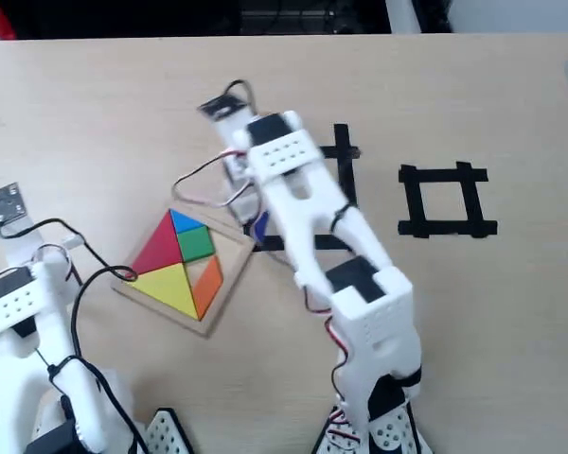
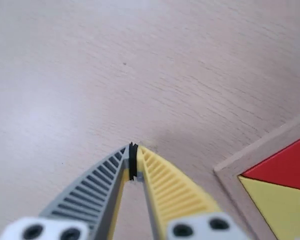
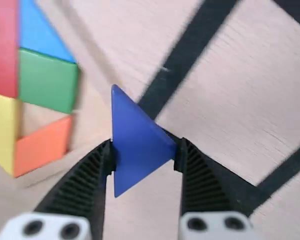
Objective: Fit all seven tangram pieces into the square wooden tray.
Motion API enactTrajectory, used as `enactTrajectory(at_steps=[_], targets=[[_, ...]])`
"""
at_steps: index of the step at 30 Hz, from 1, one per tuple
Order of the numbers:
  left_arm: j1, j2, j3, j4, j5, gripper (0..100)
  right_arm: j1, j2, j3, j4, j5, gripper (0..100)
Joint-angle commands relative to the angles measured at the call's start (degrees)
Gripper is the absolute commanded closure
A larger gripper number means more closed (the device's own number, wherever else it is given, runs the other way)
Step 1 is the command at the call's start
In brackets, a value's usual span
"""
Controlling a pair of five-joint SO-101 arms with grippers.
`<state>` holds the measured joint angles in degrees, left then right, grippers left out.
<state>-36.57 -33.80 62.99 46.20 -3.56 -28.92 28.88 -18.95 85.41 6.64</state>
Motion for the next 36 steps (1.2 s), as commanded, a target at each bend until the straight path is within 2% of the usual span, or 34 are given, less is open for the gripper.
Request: enactTrajectory(at_steps=[1, 16, 25, 36], targets=[[-3.5, -0.8, -1.1, -0.9, 0.4, 97, -4.2, -2.9, 0.7, -0.5, -1.9, 92.8], [-3.8, -0.4, -1.1, -0.9, 0.4, 97, -6.9, -8.3, 13.1, -11.3, -8.8, 92.8], [-3.8, -0.4, -1.1, -0.9, 0.4, 97, -7.7, -8.2, 13.4, -11.5, -9.6, 92.8], [-3.8, -0.4, -1.1, -0.9, 0.4, 97, -8.8, -8.1, 19.9, -18.0, -17.1, 92.9]])
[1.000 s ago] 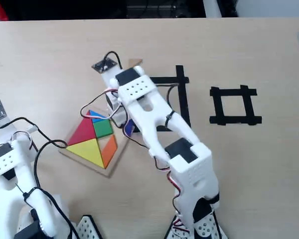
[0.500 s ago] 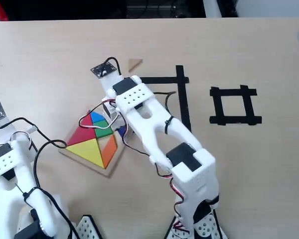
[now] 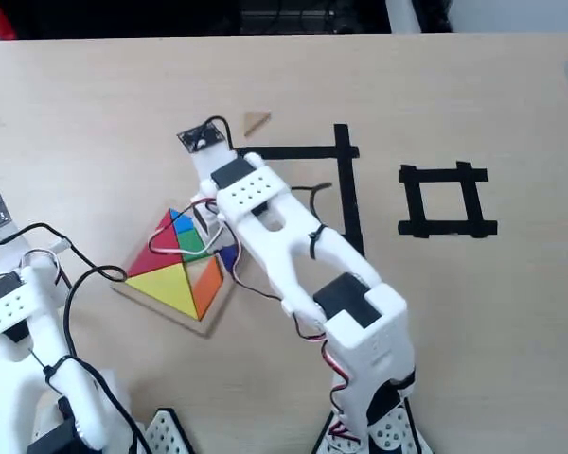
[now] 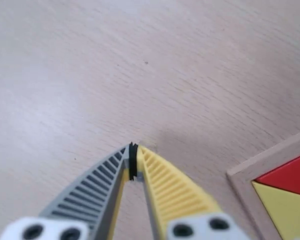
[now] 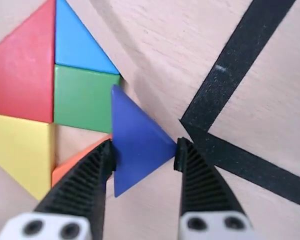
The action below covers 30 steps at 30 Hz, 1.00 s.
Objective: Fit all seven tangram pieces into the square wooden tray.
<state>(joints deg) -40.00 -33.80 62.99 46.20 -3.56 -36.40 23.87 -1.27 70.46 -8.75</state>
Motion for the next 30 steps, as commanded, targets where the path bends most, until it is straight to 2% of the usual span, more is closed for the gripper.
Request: enactTrajectory(at_steps=[1, 5, 8, 10, 15, 17, 23, 30], targets=[[-0.4, -0.4, -1.1, -0.9, 0.4, 97, -1.4, -3.1, 2.9, -3.5, -1.8, 92.9], [-0.4, -0.4, -1.2, -0.9, 0.4, 97, -2.5, -3.2, 3.1, -3.8, -1.9, 98.3], [-0.4, -0.4, -1.2, -0.9, 0.4, 97, -3.3, -3.2, 3.0, -3.9, -1.7, 97.0], [-0.4, -0.4, -1.2, -0.9, 0.4, 97, -3.2, -3.3, 3.0, -3.9, -1.7, 93.5], [-0.4, -0.4, -1.2, -1.0, 0.4, 97, -2.9, -3.3, 3.1, -3.8, -1.4, 77.6], [-0.4, -0.4, -1.2, -1.0, 0.4, 97, -2.9, -3.4, 3.1, -3.5, -1.2, 75.0], [-0.4, -0.4, -1.2, -1.0, 0.4, 97, -3.3, -3.3, 3.1, -3.4, 0.7, 79.8], [-0.4, -0.4, -1.3, -1.0, 0.4, 97, -2.0, -5.1, 2.2, -2.5, 1.0, 80.1]])
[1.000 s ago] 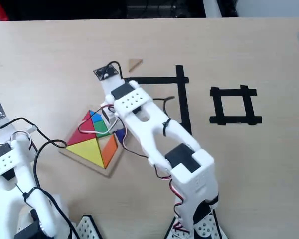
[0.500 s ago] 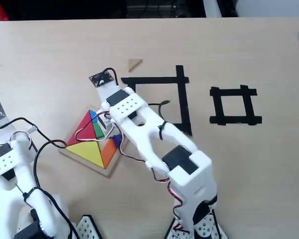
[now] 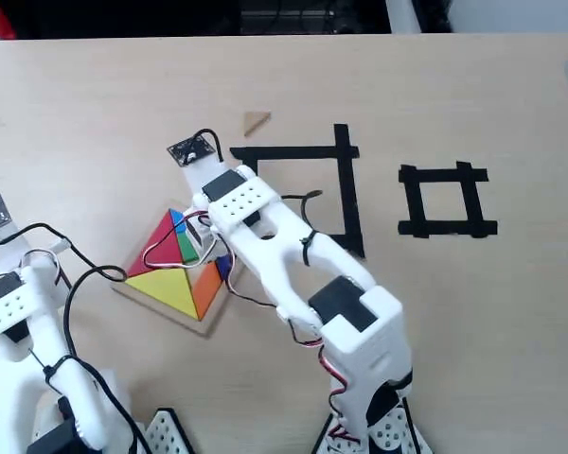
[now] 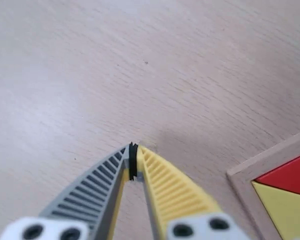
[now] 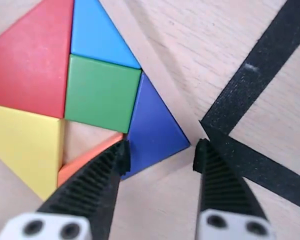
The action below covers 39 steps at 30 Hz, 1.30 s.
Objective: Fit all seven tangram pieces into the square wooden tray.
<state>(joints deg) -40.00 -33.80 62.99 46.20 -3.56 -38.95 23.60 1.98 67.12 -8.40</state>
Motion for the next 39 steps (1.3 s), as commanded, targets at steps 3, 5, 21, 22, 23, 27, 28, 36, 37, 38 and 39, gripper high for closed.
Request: enactTrajectory(at_steps=[3, 5, 21, 22, 23, 27, 28, 36, 37, 38, 39], targets=[[-0.3, -0.4, -1.3, -1.0, 0.4, 97, -0.5, -6.8, -1.0, 1.3, 2.3, 83.8], [-0.3, -0.4, -1.3, -1.0, 0.4, 97, -3.0, -7.9, -1.0, 2.0, 6.8, 93.8], [-0.3, -0.4, -1.3, -1.0, 0.4, 97, -6.6, 0.3, -3.3, 0.3, 10.6, 98.8], [-0.3, -0.4, -1.3, -1.0, 0.4, 97, -7.2, 0.7, -4.1, 0.5, 10.6, 98.8], [-0.3, -0.4, -1.3, -1.0, 0.4, 97, -7.6, 1.1, -4.8, 0.7, 10.6, 98.8], [-0.3, -0.4, -1.4, -1.0, 0.4, 97, -8.4, 1.2, -6.2, 0.8, 10.6, 98.8], [-0.3, -0.4, -1.4, -1.0, 0.4, 97, -8.4, 1.2, -6.4, 0.8, 10.6, 98.8], [-0.3, -0.4, -1.4, -1.0, 0.4, 97, -8.1, 1.6, -6.2, 0.5, 10.9, 98.8], [-0.3, -0.4, -1.4, -1.0, 0.4, 97, -8.1, 1.6, -6.2, 0.6, 11.0, 98.8], [-0.3, -0.4, -1.4, -1.0, 0.4, 97, -8.1, 1.7, -5.9, 0.4, 11.0, 98.8], [-0.3, -0.4, -1.4, -1.0, 0.4, 97, -8.0, 2.0, -5.8, 0.4, 11.1, 98.8]])
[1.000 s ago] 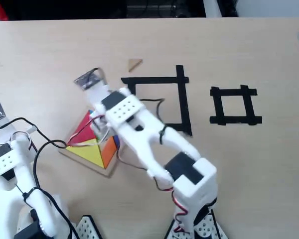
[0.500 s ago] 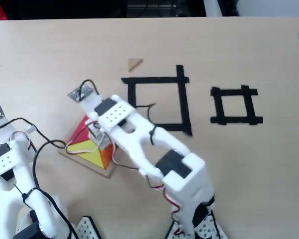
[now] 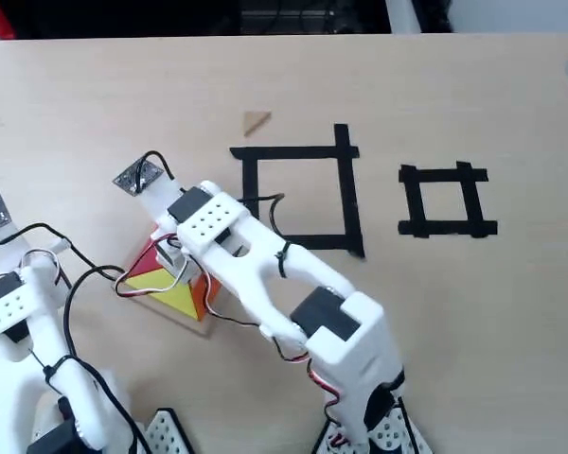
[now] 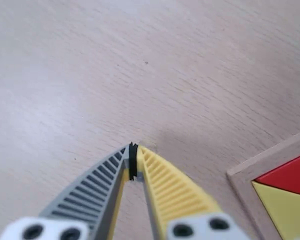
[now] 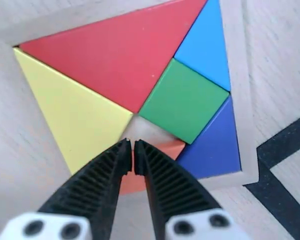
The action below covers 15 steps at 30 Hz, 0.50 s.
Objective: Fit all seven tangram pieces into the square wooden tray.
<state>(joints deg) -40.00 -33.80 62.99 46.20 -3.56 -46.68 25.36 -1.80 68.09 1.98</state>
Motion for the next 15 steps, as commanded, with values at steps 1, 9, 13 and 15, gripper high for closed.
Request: enactTrajectory(at_steps=[1, 9, 13, 15], targets=[[-0.3, -0.4, -1.4, -1.0, 0.4, 97, -0.1, 0.8, -2.2, -0.7, 0.7, 98.8], [-0.3, -0.4, -1.4, -1.0, 0.4, 97, 3.4, 7.5, -6.5, 2.4, 0.8, 98.8], [-0.3, -0.4, -1.4, -1.0, 0.4, 97, 3.4, 7.3, -7.4, 4.9, 0.8, 98.8], [0.5, -0.4, -1.3, -1.0, 0.4, 97, 3.2, 5.8, -8.9, 6.0, 0.8, 98.8]])
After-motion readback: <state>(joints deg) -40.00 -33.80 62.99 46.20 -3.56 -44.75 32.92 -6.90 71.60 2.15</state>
